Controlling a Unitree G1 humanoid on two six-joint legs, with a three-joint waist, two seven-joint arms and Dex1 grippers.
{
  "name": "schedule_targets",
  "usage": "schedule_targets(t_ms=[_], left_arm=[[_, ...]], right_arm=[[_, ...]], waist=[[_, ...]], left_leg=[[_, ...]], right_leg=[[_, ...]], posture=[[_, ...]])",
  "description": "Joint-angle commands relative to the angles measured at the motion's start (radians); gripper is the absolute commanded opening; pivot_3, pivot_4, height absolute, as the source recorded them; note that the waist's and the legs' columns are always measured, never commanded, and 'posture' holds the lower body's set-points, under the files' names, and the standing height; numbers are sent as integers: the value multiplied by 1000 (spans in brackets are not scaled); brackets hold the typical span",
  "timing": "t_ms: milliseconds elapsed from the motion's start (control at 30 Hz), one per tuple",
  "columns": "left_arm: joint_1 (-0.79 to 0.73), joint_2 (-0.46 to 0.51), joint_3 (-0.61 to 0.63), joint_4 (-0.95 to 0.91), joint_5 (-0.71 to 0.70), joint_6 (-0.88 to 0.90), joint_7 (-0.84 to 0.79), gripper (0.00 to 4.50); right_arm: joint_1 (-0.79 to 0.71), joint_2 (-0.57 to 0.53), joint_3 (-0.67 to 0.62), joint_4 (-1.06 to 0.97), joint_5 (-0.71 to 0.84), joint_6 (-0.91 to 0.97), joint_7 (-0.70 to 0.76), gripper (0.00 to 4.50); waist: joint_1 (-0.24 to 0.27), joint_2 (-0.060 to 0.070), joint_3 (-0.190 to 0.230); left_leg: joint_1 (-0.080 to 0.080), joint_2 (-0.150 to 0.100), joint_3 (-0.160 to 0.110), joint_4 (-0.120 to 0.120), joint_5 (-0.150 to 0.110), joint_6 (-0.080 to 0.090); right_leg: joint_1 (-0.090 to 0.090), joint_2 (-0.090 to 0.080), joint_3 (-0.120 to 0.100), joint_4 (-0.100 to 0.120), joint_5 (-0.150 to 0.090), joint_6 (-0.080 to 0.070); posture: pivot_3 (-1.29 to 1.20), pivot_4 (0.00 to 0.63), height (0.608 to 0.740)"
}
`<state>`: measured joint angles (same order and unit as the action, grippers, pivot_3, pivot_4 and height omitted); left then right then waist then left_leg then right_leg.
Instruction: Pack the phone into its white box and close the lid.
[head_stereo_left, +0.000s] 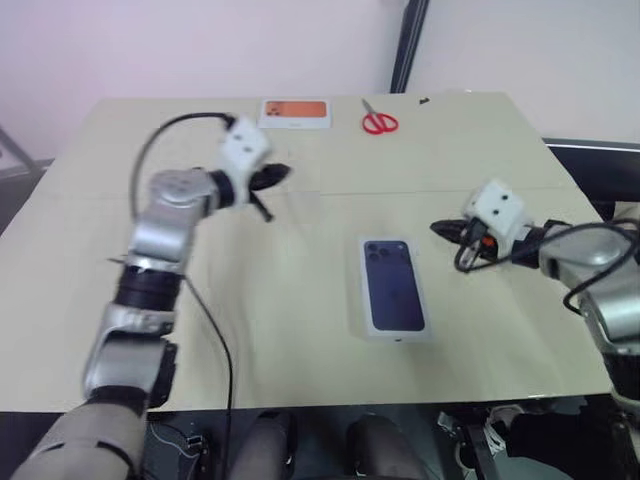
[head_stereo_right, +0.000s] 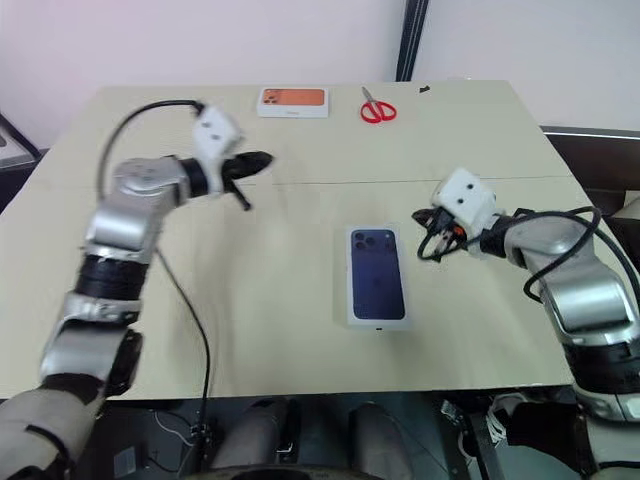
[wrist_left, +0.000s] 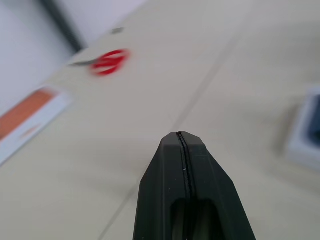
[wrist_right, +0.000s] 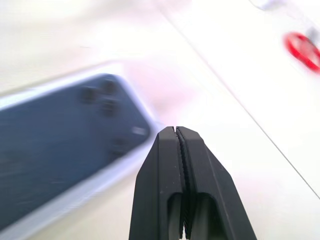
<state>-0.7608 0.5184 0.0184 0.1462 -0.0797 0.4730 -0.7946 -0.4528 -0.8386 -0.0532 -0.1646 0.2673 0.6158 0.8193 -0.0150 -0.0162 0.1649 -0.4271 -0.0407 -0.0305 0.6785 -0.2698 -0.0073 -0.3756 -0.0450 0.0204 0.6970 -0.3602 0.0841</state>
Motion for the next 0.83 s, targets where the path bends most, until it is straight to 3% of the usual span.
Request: schedule_targets(t_ms=[33,333,833], left_arm=[[137,78,134,-142,-49,64,36,0],[483,125,312,-376,-133,145,116,0],[532,161,364,-428,-210,180,192,0]], right_arm=[[-76,12,-75,149,47,-39,25,46],[-161,7,-58,419,13,-175,98,46],[-216,6,-55,549,-13,-247,143,46]], waist=[[-1,0,0],[20,0,0],[19,1,0]], left_leg=[[0,0,0,0,0,0],[0,0,0,0,-1,1],[0,0,0,0,-1,0]], right_leg=[[0,0,0,0,0,0],[1,-1,0,-1,0,0],[0,-1,0,-1,0,0]], posture=[[0,150,740],[0,150,740],[0,150,740]])
